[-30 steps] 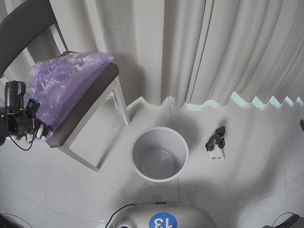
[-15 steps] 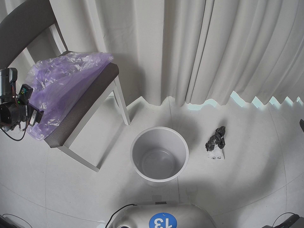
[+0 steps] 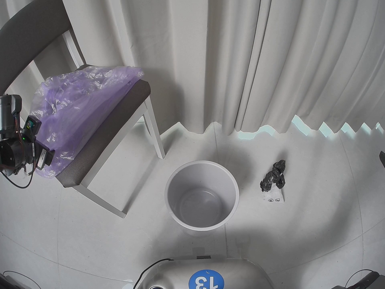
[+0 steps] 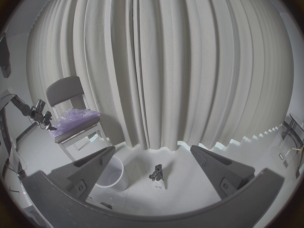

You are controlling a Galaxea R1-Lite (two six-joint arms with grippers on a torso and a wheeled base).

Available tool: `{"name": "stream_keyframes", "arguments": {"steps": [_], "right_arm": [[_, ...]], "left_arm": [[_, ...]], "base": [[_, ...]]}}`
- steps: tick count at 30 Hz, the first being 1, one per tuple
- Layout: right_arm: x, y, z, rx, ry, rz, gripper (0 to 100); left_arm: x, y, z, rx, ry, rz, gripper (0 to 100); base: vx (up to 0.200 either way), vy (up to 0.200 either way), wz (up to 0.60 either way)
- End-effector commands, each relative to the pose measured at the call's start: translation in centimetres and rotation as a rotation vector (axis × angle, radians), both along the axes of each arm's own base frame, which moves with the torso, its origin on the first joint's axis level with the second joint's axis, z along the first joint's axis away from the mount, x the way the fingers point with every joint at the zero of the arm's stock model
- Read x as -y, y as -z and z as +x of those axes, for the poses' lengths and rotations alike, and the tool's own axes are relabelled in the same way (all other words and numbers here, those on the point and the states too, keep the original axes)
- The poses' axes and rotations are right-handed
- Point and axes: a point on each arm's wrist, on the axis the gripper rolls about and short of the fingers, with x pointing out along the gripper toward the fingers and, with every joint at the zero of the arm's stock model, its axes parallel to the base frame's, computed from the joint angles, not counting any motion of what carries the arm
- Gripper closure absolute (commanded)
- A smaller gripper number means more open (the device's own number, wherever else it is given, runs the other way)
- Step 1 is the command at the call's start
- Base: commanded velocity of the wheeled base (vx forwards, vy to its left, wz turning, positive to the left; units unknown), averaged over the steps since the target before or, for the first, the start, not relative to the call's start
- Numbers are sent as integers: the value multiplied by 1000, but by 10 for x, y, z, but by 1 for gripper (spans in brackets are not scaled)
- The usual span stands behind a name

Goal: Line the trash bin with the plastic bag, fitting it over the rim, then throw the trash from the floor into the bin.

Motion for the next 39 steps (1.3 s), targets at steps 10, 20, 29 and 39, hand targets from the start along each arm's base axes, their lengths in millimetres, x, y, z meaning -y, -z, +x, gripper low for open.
{"name": "stream_keyframes", "arguments": {"steps": [10,20,29,39], "right_arm": [[0,2,0,-5,-1,-1,0],[0,3,0,-11,-4,-1,0],[0,6,5,-32,-10,-1,0],[0,6,5,-35,-13,-1,0]], "left_arm": [[1,22,-1,-61,-22,37,0],[-1,30,20,-46,-81,111,0],[0,16,22,18,-93,125,0],[0,-14,11,168,-101,134,0]], "base": [[0,0,0],[0,0,0],[0,0,0],[0,0,0]]}}
